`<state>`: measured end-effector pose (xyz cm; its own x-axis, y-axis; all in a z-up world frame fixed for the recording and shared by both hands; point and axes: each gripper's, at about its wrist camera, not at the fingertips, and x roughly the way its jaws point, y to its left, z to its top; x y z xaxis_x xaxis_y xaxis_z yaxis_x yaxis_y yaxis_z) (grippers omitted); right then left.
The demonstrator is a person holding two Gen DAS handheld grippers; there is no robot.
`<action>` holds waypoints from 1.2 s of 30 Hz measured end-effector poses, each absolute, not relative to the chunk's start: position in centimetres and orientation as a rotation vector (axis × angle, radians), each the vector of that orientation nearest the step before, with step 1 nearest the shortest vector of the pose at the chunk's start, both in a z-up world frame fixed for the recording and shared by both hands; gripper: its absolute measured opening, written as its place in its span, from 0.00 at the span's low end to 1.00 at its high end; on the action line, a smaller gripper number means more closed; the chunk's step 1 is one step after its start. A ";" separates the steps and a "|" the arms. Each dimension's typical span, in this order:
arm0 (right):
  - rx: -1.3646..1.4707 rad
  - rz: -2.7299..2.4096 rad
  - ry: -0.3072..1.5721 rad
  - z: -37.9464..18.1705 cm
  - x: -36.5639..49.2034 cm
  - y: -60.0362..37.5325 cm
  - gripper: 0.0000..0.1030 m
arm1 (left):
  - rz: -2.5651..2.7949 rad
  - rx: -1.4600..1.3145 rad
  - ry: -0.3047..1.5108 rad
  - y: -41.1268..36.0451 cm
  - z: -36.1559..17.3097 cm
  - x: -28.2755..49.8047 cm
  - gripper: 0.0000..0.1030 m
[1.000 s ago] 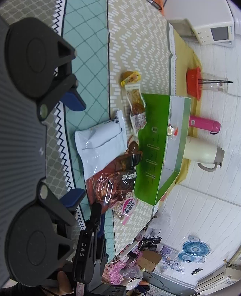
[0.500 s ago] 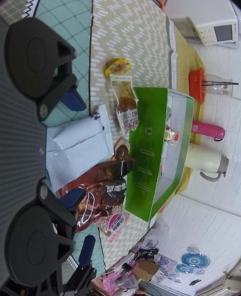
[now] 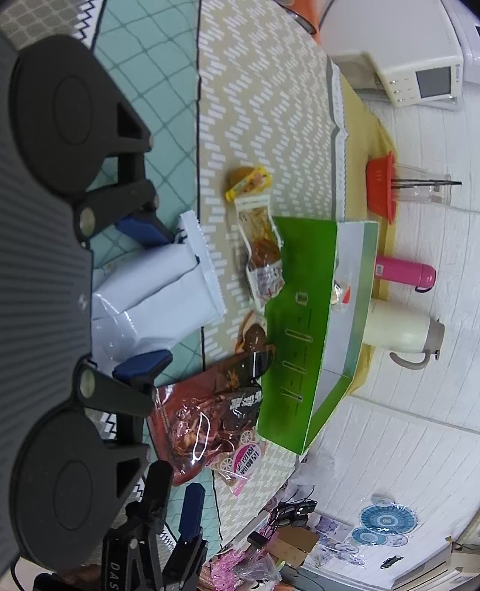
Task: Organize snacks
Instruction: 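Lift the white pouch with the left tool while the right grasps the brown round snack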
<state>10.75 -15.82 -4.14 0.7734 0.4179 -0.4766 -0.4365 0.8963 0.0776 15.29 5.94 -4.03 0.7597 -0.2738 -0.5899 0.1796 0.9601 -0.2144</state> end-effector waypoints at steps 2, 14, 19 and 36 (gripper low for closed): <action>-0.037 0.459 0.509 -4.1 10.9 -15.7 1.00 | -0.224 -0.157 0.661 6.5 -4.0 14.7 0.61; -0.092 0.495 0.487 -2.9 13.0 -12.4 0.99 | -0.251 -0.189 0.619 8.1 -4.4 13.5 0.60; -0.086 0.521 0.524 -2.9 16.6 -10.2 0.77 | -0.271 -0.183 0.601 8.9 -4.7 12.8 0.59; -0.255 0.649 0.601 -4.1 17.9 -5.2 0.60 | -0.305 -0.186 0.575 9.6 -5.1 12.8 0.59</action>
